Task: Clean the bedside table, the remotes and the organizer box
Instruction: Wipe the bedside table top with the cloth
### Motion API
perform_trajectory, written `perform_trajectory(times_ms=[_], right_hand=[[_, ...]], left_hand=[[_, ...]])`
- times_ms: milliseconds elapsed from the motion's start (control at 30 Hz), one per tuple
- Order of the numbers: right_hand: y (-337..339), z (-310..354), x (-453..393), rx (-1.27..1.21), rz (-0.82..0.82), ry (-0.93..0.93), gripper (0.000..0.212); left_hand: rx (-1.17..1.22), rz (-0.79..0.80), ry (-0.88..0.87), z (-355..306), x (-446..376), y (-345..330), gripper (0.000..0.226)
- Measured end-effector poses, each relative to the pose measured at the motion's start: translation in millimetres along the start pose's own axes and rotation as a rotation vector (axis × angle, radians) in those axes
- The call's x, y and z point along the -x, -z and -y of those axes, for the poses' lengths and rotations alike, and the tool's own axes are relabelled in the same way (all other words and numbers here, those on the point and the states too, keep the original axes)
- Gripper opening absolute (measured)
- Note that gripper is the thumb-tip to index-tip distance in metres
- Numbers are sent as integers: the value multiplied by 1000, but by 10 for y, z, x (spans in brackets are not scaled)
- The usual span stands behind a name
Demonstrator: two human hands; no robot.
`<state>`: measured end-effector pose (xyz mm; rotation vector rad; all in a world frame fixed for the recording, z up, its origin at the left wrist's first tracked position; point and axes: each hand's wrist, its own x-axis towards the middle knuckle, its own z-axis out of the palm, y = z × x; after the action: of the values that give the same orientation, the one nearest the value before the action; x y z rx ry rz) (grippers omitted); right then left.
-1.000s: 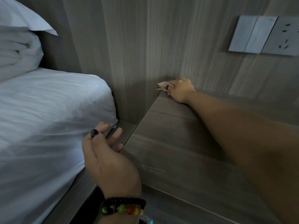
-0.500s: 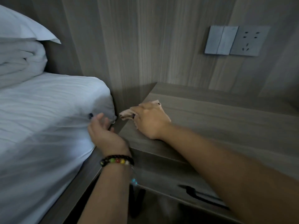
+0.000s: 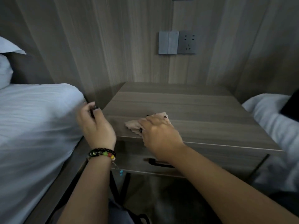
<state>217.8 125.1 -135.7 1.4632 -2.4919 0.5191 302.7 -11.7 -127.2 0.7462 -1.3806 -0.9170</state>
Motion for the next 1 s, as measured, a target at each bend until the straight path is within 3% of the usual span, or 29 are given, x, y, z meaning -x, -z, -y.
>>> perform_trajectory(times_ms=[100,233,467,700,867,1000], right_hand=[[281,-367,364,19,-74,-106,42],[743,-874,834,102,-29,-244,38],[827,-1348,1060,282,-110,-571,50],[775,-1272,1209,164,-190,-353,39],[881,-1690,1352,141,-188,-340,44],[912,-1973,1027,116,-109,-307,32]], left_hand=[[-78,187,-136,-41,186,-105,39],[-129,406,-302,-124,404,-231,41],[-203,611,-411,-320,758,-391,39],[-412,835,-537,-443,1062,-744,40],[-627,847,-505,-455,1082,-884,41],[-667,848,-487,-469,1090,-871,40]])
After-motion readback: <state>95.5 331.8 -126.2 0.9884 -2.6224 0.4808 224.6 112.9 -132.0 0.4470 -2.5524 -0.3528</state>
